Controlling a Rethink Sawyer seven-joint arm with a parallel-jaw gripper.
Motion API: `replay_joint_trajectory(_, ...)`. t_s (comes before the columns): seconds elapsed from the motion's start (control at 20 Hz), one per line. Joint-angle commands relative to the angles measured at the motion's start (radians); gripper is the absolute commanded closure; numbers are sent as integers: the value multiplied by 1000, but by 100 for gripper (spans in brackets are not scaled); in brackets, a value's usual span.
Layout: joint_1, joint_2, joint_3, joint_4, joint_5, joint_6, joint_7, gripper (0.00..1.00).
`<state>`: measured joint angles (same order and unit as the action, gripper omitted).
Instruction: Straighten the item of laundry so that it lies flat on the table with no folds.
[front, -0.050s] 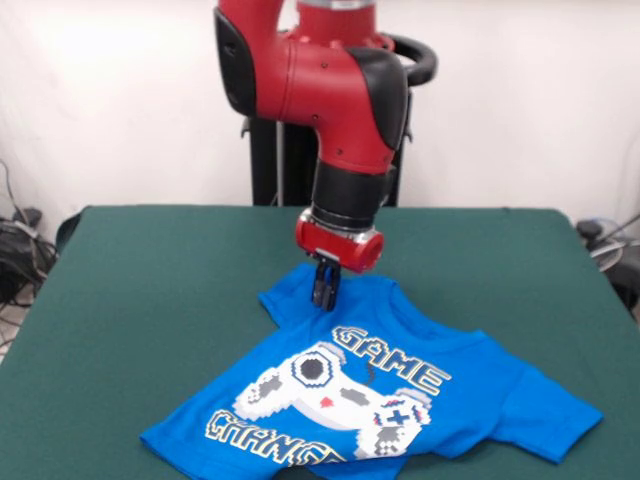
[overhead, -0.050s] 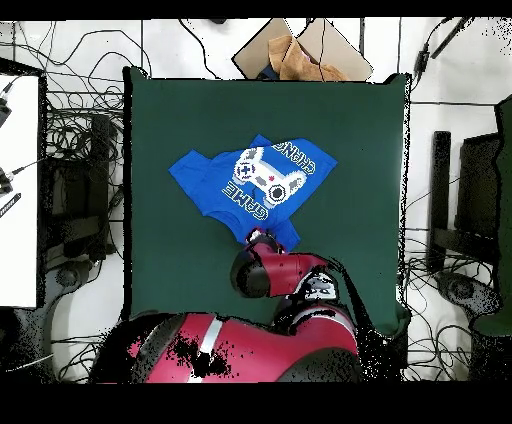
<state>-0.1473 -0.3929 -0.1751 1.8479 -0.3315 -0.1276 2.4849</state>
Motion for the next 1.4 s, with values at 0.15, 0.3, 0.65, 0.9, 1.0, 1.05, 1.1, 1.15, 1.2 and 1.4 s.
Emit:
replay_joint_trajectory(0.15,80,56,-43,-42,63,121,68,100)
replay_joint_trajectory(0.3,108,59,-69,-29,83,133,88,100)
replay_joint_trajectory(0.65,129,50,-82,-8,103,150,89,100)
replay_joint_trajectory(0.9,126,42,-85,7,96,152,88,100)
replay_joint_trajectory(1.0,122,46,-81,3,94,146,88,100)
replay_joint_trajectory(1.05,125,48,-82,1,96,146,90,100)
replay_joint_trajectory(1.1,129,50,-84,0,99,144,93,100)
replay_joint_trajectory(1.15,133,52,-86,-1,102,142,97,100)
replay_joint_trajectory(1.2,138,55,-89,-4,106,139,101,100)
replay_joint_trajectory(1.4,187,86,-141,-19,126,108,119,100)
